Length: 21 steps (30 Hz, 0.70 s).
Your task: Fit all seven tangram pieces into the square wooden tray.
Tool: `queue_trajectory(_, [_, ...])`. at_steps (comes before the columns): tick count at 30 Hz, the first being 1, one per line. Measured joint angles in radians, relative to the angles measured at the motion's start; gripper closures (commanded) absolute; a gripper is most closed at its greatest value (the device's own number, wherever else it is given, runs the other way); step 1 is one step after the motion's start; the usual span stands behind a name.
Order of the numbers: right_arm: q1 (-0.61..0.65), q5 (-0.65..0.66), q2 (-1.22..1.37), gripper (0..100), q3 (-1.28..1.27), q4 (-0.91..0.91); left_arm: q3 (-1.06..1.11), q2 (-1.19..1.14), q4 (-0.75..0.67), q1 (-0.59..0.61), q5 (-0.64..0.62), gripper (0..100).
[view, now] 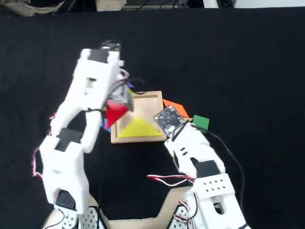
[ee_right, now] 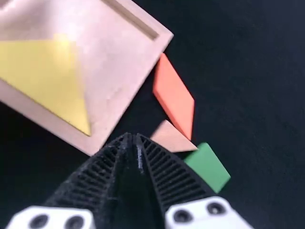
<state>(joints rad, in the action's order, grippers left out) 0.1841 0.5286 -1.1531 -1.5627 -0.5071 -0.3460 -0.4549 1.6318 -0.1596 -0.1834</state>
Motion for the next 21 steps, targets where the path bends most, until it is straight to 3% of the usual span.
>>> queue_trajectory(9, [-0.097,-0.044,-0.072,98.6,-0.014,0.037,0.066,-0.038,-0.224,-0.041,-0.086,69])
queue_trajectory(21, [-0.098,-0.049,-0.342,98.6,-0.095,-0.029,0.075,-0.091,-0.233,-0.041,-0.087,70])
